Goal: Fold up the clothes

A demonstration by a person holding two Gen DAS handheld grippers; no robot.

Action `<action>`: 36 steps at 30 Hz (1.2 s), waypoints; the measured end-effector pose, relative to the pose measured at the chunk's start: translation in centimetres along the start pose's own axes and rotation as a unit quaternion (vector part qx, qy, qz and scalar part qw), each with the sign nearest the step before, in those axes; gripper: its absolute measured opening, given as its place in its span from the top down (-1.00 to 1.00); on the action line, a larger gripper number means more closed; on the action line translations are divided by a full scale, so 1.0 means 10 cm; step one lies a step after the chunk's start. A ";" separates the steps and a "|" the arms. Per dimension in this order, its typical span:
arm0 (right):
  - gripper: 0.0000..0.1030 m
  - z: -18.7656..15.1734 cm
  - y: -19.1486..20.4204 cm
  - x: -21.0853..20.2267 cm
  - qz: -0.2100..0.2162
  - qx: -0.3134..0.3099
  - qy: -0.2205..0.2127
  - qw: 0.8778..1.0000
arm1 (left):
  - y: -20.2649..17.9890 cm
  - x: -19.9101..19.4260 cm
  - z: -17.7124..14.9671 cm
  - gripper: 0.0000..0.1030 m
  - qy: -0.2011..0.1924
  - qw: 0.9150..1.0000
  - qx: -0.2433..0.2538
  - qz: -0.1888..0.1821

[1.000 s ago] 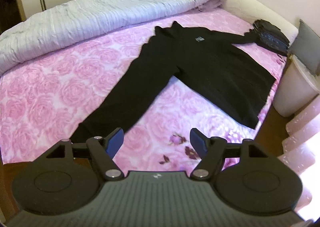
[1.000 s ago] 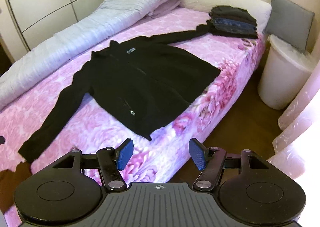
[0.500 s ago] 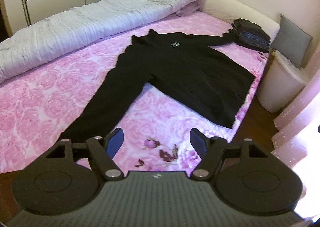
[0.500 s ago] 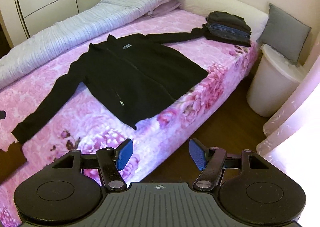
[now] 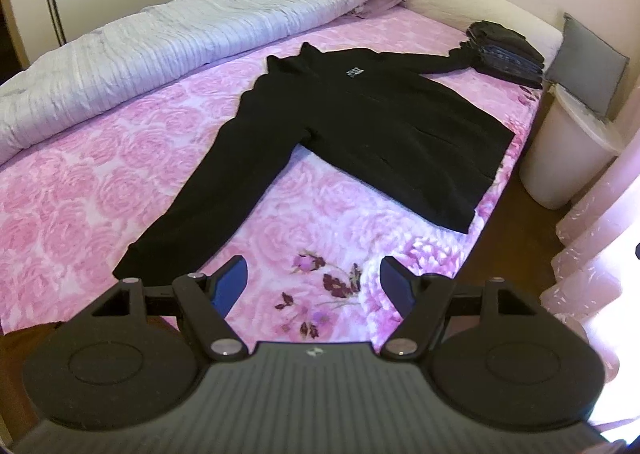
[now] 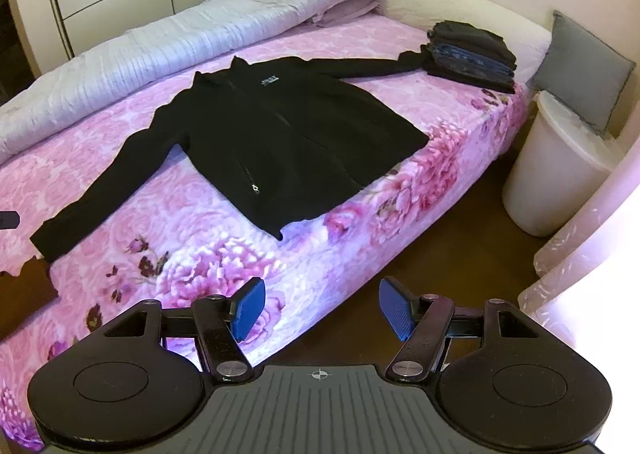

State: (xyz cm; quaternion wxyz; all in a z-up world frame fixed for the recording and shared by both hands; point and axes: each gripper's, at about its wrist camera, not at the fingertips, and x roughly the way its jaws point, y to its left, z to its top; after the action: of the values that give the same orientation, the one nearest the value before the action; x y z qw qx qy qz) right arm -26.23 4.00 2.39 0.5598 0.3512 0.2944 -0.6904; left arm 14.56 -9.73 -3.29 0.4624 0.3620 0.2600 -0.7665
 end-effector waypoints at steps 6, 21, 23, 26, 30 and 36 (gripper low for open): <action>-0.30 0.06 0.06 0.08 0.038 -0.023 -0.009 0.999 | 0.13 -0.05 -0.06 -0.35 0.004 1.000 -0.007 0.031; -0.30 0.42 1.14 0.92 0.241 -0.188 0.009 0.952 | 0.84 -0.42 -0.78 -0.35 0.052 0.978 -0.117 0.163; -0.30 0.52 1.45 1.02 0.266 -0.218 0.001 0.939 | 0.97 -0.42 -0.86 -0.35 0.056 0.975 -0.129 0.171; -0.30 0.60 2.00 1.15 0.294 -0.292 -0.025 0.910 | 1.20 -0.33 -0.92 -0.35 0.058 0.971 -0.147 0.179; -0.30 0.55 2.77 1.37 0.315 -0.417 -0.047 0.851 | 1.57 0.00 -0.90 -0.35 0.053 0.971 -0.162 0.169; -0.29 0.31 3.70 1.97 0.339 -0.531 -0.052 0.775 | 2.13 0.72 -0.76 -0.35 0.054 0.972 -0.160 0.161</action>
State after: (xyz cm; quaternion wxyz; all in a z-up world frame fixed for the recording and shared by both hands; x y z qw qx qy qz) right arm 7.07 -17.07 -12.38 0.8696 0.0388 0.4466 -0.2068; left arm 33.82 -17.19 -14.96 0.6171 0.3613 0.3423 -0.6095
